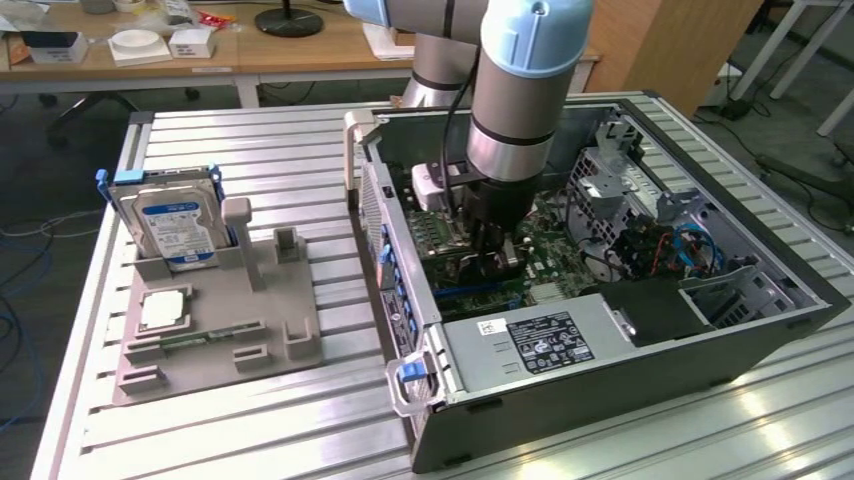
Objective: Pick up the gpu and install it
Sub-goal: 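Insert the gpu into the slot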
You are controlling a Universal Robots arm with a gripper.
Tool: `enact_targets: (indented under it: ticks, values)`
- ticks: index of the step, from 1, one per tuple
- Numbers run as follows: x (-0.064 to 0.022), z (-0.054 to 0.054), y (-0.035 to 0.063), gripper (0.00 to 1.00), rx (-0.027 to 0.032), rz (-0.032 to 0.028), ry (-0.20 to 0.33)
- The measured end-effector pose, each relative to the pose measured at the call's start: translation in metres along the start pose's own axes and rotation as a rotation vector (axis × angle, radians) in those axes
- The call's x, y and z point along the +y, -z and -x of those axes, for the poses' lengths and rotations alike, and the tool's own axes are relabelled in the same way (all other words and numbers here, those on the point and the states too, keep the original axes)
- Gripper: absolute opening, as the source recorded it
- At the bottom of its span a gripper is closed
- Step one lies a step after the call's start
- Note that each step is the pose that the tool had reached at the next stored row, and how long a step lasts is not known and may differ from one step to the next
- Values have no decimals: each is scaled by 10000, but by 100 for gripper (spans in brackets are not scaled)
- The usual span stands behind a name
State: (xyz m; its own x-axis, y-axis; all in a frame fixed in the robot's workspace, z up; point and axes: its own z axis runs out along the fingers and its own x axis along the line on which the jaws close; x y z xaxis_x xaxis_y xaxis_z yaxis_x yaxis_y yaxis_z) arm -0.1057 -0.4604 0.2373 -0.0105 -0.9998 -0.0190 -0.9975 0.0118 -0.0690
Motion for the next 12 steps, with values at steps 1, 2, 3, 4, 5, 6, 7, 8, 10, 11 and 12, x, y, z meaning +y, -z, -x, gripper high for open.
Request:
enact_targets:
  ticks: [1, 2, 3, 4, 5, 6, 7, 8, 10, 11, 12]
  values:
    - [0, 0, 0, 27, 0, 1, 0]
    - [0, 0, 0, 27, 0, 0, 0]
    - [0, 0, 0, 27, -1, 0, 0]
    - [0, 0, -1, 27, 0, 1, 0]
    - [0, 1, -7, 27, -3, -1, 0]
    - [0, 0, -13, 27, -1, 0, 1]
    - [1, 0, -16, 27, 2, 2, 1]
    - [1, -1, -17, 27, 4, 3, 1]
    - [2, -1, -19, 27, 3, 3, 1]
    - [1, 0, -21, 27, 1, 2, 1]
    - [1, 0, -21, 27, 0, 1, 1]
